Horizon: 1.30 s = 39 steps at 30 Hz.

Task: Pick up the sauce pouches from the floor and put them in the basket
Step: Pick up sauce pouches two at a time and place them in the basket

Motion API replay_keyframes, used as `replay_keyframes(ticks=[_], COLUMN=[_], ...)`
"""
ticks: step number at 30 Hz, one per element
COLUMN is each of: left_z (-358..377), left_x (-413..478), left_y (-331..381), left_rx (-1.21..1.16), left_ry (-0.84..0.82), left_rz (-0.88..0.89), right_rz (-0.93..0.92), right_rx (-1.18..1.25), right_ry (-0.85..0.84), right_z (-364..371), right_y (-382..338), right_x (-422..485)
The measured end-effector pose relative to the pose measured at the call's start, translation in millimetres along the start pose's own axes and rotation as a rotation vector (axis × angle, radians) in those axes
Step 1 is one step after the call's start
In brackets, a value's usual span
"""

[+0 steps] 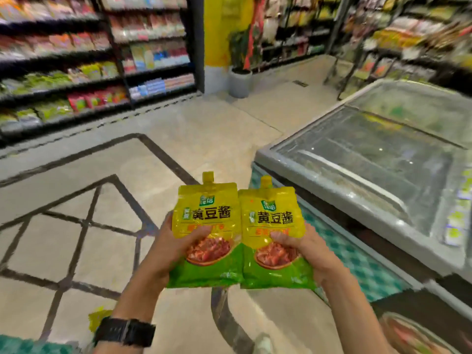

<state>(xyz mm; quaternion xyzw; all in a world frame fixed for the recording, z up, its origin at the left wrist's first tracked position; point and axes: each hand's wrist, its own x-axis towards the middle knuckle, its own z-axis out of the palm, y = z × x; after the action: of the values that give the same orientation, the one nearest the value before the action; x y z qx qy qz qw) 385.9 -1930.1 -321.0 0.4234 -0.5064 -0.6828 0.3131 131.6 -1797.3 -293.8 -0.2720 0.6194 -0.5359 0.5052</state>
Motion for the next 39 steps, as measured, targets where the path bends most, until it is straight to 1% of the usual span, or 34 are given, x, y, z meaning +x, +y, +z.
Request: replay_keyframes(ticks=[4,8,10,12,16,18,20,25,30,36,39], left_z=[71.4,163.2,219.3,277.6,399.7,454.5,505.2,616.8,703.2,820.4,886.4], left_x=[7.0,-4.2,-17.1,-34.0,-85.1,-109.3,-130.8,-188.3,-257.0,-316.1,-346.0], left_y=[14.5,4.7,-3.6,-14.6,-37.9,-54.1,-72.8,-105.8,-140.6,-198.4,-219.8], left_rx=[0.092,0.131,0.161,0.23,0.33,0.37,0.409,0.524,0.538,0.515,0.541], left_ry=[-0.217,-0.416,-0.539,-0.654,-0.843,-0.986,-1.086,-1.376,-1.58,-1.805,-1.948], left_rz=[0.018,-0.022,-0.067,-0.072,-0.034,-0.01,0.005,0.043,0.029,-0.115,-0.198], right_rz=[-0.07,-0.154,-0.195,-0.229,-0.257,-0.274,-0.294,-0.325,-0.327,-0.318,-0.29], right_rx=[0.101,0.232,0.294,0.341,0.458,0.523,0.592,0.661,0.716,0.73,0.742], right_ry=[0.212,0.419,0.524,0.633,0.812,0.906,1.008,1.268,1.548,1.823,1.956], right_z=[-54.2,-118.9,-156.8,-194.0,-260.6,-285.3,-305.7,-331.5,-353.5,-398.8,-426.2], right_y=[9.2,32.1,50.4,71.7,111.4,128.9,141.2,162.2,186.8,200.9,199.6], right_x=[-60.0,-136.4,-179.6,-220.9,-301.4,-342.7,-384.0,-470.5,-530.7,-584.7,-606.2])
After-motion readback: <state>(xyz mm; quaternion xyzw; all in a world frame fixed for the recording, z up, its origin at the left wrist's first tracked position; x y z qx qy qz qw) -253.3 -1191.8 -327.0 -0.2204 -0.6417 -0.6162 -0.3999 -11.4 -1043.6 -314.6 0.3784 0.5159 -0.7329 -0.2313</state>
